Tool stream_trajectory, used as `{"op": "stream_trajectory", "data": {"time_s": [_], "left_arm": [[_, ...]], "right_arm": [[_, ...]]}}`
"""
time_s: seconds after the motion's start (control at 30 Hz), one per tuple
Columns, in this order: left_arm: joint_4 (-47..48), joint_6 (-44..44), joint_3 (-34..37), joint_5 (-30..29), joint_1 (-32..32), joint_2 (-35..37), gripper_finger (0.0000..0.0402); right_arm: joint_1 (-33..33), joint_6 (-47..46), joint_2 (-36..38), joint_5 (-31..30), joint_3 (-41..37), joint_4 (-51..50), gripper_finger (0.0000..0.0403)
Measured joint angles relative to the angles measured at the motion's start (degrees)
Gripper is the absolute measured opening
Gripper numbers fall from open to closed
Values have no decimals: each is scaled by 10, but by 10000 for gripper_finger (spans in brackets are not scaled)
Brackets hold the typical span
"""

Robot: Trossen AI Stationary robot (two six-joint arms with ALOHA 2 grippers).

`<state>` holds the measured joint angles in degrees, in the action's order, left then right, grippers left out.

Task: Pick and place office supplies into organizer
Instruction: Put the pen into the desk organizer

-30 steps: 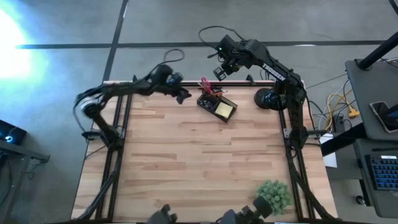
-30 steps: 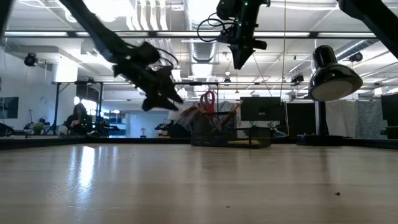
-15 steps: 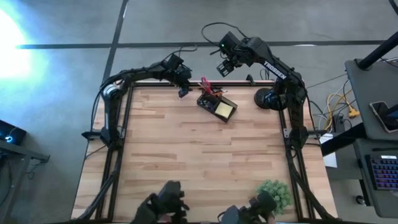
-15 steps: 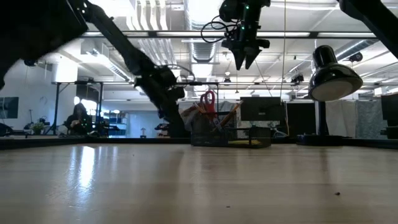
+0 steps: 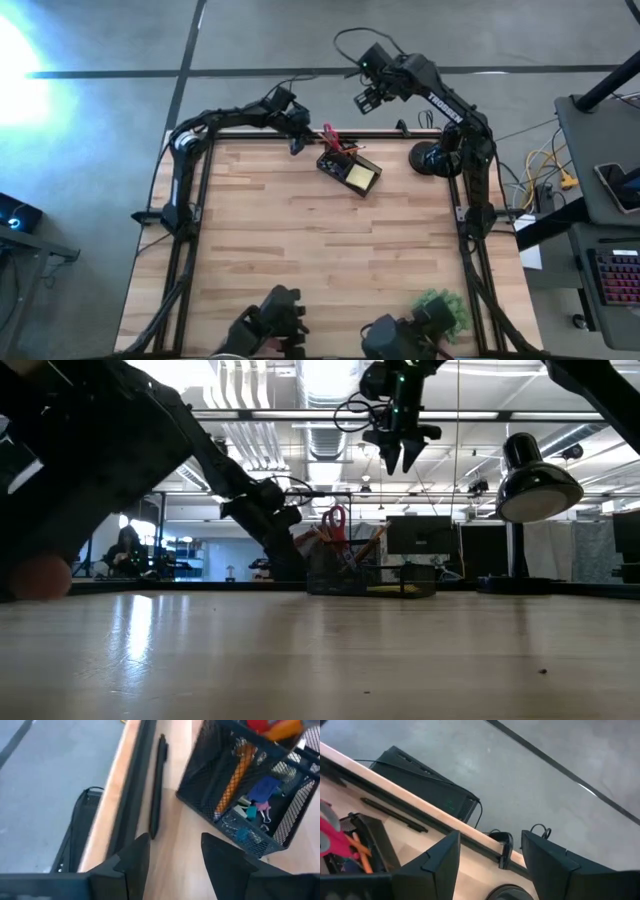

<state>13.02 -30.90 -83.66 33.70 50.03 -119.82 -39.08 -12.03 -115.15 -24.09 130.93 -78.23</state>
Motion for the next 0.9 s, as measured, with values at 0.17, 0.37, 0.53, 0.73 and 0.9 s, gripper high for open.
{"op": "stream_trajectory", "data": {"time_s": [0.17, 0.37, 0.53, 0.73, 0.9], "left_arm": [[-1, -14, -12, -18, -18, -10, 151], [26, -25, -64, -83, -33, -44, 150], [117, -36, -110, -87, -43, -76, 150], [86, -58, -110, -103, -50, -75, 150], [80, -64, -113, -115, -54, -80, 150]], "right_arm": [[-9, 0, 0, 1, 0, 3, 201], [-13, 3, 0, 21, 0, 2, 201], [-14, 20, 0, 31, 0, -8, 201], [-14, 31, 0, 31, 0, -10, 201], [-14, 33, 0, 31, 0, -10, 201]]}}
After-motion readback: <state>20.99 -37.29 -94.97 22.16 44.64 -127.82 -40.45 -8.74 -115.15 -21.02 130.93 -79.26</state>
